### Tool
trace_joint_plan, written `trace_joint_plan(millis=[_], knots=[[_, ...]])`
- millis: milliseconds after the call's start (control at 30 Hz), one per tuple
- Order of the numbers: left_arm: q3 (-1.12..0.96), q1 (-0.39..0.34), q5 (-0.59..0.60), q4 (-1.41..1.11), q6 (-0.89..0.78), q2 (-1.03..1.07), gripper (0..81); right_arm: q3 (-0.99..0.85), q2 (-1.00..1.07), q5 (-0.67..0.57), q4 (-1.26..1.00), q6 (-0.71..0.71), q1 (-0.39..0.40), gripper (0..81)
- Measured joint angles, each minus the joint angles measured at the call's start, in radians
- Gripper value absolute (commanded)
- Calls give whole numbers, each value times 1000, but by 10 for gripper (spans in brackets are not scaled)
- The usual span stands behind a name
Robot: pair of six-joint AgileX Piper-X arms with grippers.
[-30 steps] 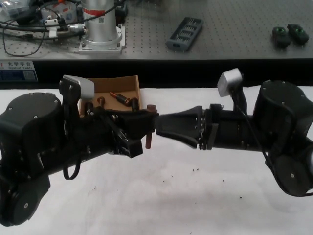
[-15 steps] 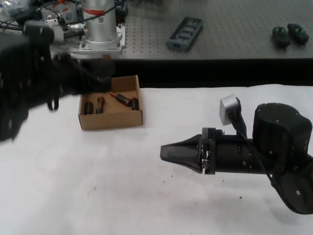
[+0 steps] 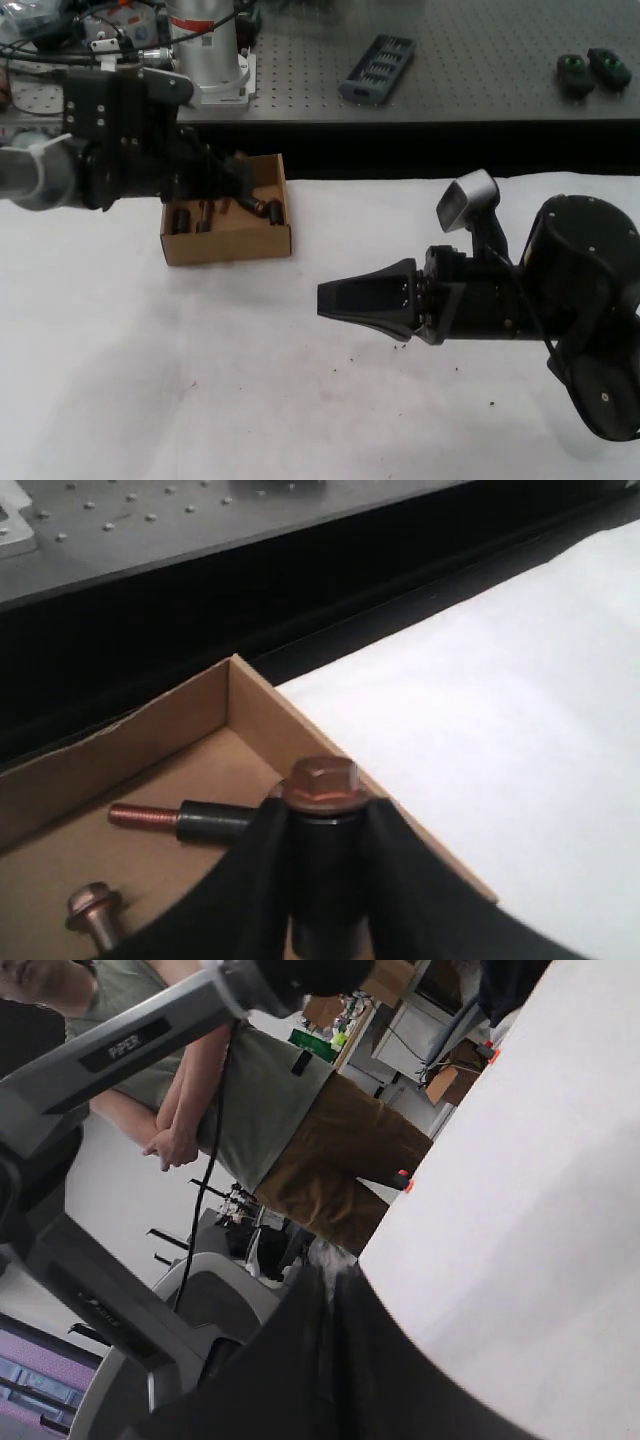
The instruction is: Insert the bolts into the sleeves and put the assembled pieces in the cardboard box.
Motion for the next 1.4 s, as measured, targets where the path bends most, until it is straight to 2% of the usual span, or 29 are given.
trace_joint_plan(millis=[433,500,567,633,667,700,767,967,1000,1033,1100,1133,1267,1400], knots=[[-74,9,-141,69,192,48,4,57,2,-9,-12,18,0,45],[-74,12,-145,69,202,48,99,56,2,-11,-14,25,0,45],[-74,12,-157,71,205,48,281,56,2,-11,-17,26,0,45],[-82,14,-137,70,206,48,531,56,2,-11,-17,30,0,45],[-89,14,-133,70,206,48,605,56,2,-11,-19,31,0,45],[-95,14,-136,67,199,48,645,56,2,-11,-19,33,0,45],[-106,17,-157,59,150,48,608,56,2,-11,-19,33,0,45],[-127,16,-180,56,88,10,392,56,2,-11,-75,14,-6,45],[-127,16,-183,69,88,-9,337,56,2,-6,-102,2,-11,45],[-127,16,-188,83,88,-33,249,50,2,5,-134,-12,-19,45],[-127,16,-194,103,88,-59,27,27,-4,47,-178,-42,-42,45],[-130,16,-195,124,86,-84,2,11,-10,72,-188,-63,-56,45],[-132,16,-201,214,87,-180,6,-25,-35,118,-181,-121,-86,45],[-132,16,-202,290,87,-295,7,-91,-113,157,-49,-289,-134,45]])
